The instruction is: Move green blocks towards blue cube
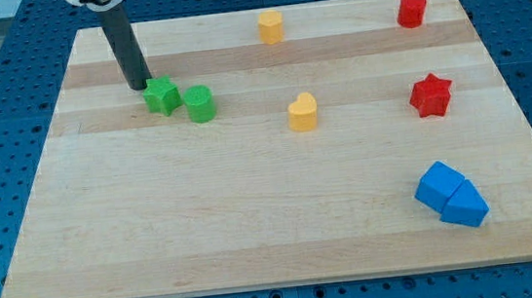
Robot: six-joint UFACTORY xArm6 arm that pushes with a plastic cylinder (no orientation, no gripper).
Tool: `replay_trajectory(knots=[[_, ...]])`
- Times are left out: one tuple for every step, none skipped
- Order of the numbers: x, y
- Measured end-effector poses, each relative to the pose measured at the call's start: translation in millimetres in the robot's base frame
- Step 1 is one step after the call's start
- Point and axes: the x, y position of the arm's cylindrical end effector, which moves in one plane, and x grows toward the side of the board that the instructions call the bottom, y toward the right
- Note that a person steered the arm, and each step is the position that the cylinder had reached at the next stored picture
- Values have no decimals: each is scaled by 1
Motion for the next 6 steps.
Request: replay_trajectory(knots=[[9, -9], [24, -9], [25, -4], [25, 7], [31, 26], [40, 42]])
